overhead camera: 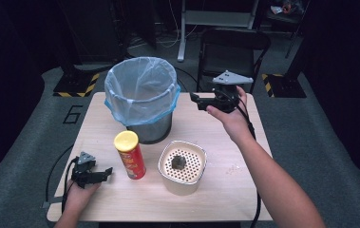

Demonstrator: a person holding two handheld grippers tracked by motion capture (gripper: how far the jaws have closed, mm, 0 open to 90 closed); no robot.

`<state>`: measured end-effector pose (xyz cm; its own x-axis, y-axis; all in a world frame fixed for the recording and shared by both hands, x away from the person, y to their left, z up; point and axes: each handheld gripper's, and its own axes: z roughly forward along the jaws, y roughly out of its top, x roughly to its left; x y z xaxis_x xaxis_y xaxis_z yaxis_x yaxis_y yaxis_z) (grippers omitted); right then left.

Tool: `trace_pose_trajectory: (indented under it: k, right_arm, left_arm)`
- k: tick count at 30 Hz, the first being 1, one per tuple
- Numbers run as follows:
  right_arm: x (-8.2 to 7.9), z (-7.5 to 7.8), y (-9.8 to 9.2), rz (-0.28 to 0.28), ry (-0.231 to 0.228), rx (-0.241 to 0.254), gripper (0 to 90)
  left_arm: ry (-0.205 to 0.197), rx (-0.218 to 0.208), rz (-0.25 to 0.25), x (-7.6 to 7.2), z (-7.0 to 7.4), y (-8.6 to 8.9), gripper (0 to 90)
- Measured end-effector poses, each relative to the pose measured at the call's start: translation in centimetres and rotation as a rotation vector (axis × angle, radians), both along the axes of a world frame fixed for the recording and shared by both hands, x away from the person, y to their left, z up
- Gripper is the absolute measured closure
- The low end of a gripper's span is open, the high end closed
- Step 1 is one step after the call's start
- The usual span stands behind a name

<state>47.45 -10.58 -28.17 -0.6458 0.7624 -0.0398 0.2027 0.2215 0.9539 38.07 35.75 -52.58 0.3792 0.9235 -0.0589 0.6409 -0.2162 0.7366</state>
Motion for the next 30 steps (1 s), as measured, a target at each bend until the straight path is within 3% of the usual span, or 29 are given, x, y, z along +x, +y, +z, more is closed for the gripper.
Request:
trace_pose_trajectory:
  k: [8, 14, 20, 24, 30]
  right_arm:
    - [-1.7, -2.4, -3.4, -0.025, -0.019, 0.021, 22.7]
    - [-3.1, -4.7, -5.8, -0.079, 0.038, 0.076, 22.7]
    - [-4.7, -8.0, -8.0, -0.124, 0.094, 0.073, 22.0]
    - [-5.5, -10.7, -9.0, -0.174, 0.111, 0.029, 21.3]
    - [-6.6, -14.1, -10.0, -0.224, 0.129, 0.000, 21.4]
  left_arm:
    - [-0.017, -0.024, -0.033, -0.3, 0.7, -0.5, 15.3]
    - [-0.052, -0.081, -0.066, -1.1, 2.1, -0.9, 14.7]
    - [-0.095, -0.121, -0.139, -2.3, 3.7, -1.6, 14.6]
    - [-0.099, -0.151, -0.181, -2.7, 4.2, -2.2, 14.6]
    - [-0.131, -0.139, -0.245, -3.0, 4.9, -3.8, 14.4]
